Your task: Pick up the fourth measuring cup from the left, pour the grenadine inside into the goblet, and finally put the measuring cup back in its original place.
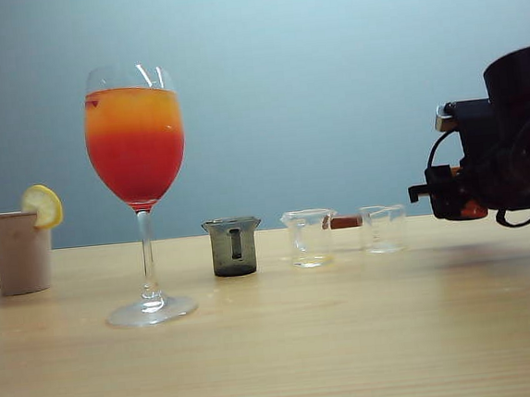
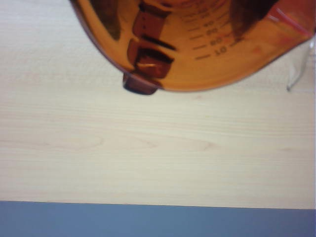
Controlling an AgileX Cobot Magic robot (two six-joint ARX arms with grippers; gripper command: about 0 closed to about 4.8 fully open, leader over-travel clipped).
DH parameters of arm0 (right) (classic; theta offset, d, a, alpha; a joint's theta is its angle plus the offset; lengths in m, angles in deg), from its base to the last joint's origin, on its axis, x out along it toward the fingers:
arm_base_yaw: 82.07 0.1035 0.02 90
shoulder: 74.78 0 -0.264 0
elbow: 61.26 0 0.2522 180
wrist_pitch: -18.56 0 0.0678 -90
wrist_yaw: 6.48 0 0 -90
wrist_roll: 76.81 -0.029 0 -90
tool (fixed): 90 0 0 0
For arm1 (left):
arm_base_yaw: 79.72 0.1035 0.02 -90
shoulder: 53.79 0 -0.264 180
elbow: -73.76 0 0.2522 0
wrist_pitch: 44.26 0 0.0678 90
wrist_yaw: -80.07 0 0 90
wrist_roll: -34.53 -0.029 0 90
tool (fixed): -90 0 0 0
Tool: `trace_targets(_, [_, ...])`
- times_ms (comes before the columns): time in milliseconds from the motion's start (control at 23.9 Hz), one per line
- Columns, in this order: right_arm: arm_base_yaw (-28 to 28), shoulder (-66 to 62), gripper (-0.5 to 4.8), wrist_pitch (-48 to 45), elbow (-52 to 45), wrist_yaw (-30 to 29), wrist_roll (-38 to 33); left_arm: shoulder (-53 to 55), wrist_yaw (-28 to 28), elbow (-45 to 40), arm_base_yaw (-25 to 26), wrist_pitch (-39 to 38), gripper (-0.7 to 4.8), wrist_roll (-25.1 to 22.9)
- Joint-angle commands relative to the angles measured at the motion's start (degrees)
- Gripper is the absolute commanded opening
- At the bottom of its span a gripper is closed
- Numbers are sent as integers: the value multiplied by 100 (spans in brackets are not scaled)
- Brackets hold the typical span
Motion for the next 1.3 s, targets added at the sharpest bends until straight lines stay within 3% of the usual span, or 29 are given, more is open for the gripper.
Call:
trace_targets(42, [-26,-138,26,-247,90,-118,-28,-13,-2,39,2,72,-5,-22])
trace_targets(460, [-68,-472,41,-291,262,-236,-26,-13,-2,39,2,72,-5,-22])
trace_targets(586, [-68,-562,138,-286,354,-236,-26,-13,-2,39,2,72,-5,-22])
trace_targets(753, [-101,-603,167,-254,369,-238,-26,-13,-2,39,2,72,-5,-22])
trace_targets(795, [-105,-603,232,-195,369,-238,-26,-13,-2,39,2,72,-5,-22])
trace_targets(837, [-105,-603,259,-184,369,-238,-26,-13,-2,39,2,70,-5,-22])
trace_targets(1046, [-105,-603,275,-111,369,-238,-26,-13,-2,39,2,70,-5,-20])
trace_targets(1213, [-105,-603,353,-96,365,-238,-26,-13,-2,39,2,70,-5,-20])
trace_targets(1297, [-105,-603,361,-92,365,-238,-26,-13,-2,39,2,70,-5,-20])
